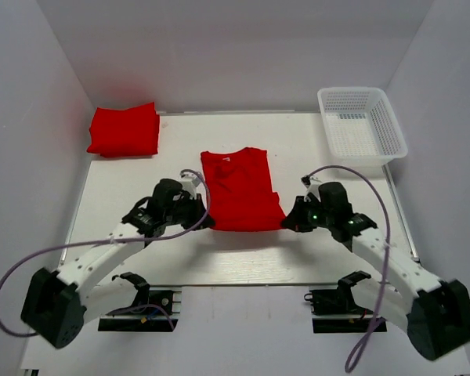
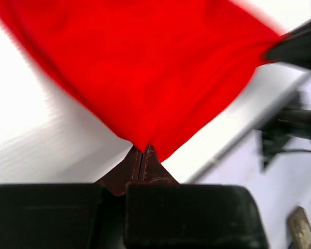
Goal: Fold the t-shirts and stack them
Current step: Grab one side of the 2/3 rectangular tshirt with both arms, then fold the long partially folded tshirt into a neat square
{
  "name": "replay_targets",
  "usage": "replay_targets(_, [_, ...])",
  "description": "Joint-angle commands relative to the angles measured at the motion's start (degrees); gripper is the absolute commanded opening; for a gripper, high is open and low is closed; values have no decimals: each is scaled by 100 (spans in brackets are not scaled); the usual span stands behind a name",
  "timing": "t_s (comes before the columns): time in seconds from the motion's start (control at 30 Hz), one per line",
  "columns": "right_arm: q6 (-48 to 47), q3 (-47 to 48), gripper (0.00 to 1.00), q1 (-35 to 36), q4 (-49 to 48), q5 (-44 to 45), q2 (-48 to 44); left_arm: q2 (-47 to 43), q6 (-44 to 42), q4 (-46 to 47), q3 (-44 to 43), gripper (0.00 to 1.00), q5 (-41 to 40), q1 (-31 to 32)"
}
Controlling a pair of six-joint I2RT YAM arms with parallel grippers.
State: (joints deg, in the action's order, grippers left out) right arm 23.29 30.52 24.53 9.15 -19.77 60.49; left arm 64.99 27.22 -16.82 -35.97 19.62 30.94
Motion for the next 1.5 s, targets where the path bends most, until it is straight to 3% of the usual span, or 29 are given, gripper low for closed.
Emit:
replay_targets(0.0, [-78,-73,0,86,1060,-115,-950,-1116,186,-716,28,0,348,79])
replay_targets(0.1, [-105,172,0,122,1423,-325,-1618,-1750,301,-866,-24,0,411,132])
replay_targets(0.23, [-132,489,0,140,1432,-545,-1716,-1902,301,-1008,-244,0,271,132])
replay_targets(0.4, [-193,999,0,139,1230,-467,-1102,-1552,546,-928,-498,0,-159,132])
replay_targets(0.53, [-316,1376,0,113,888,-449,-391,-1420,1038,-1453,-832,0,-1605,71])
replay_targets(0.63, [-351,1693,0,122,641,-545,93,-1147,1039,-1657,-1035,0,-2213,9])
replay_targets(1.0, [-281,2774,0,8,439,-510,1579,233,1145,-1860,-2221,0,-3612,-44])
replay_targets(1.13, [-272,3169,0,-107,202,-773,2063,364,1092,-1799,-2432,0,-3903,-106])
replay_targets(1.47, [-35,3609,0,-493,-88,-950,2906,1489,583,-1298,-3109,0,-3624,-483])
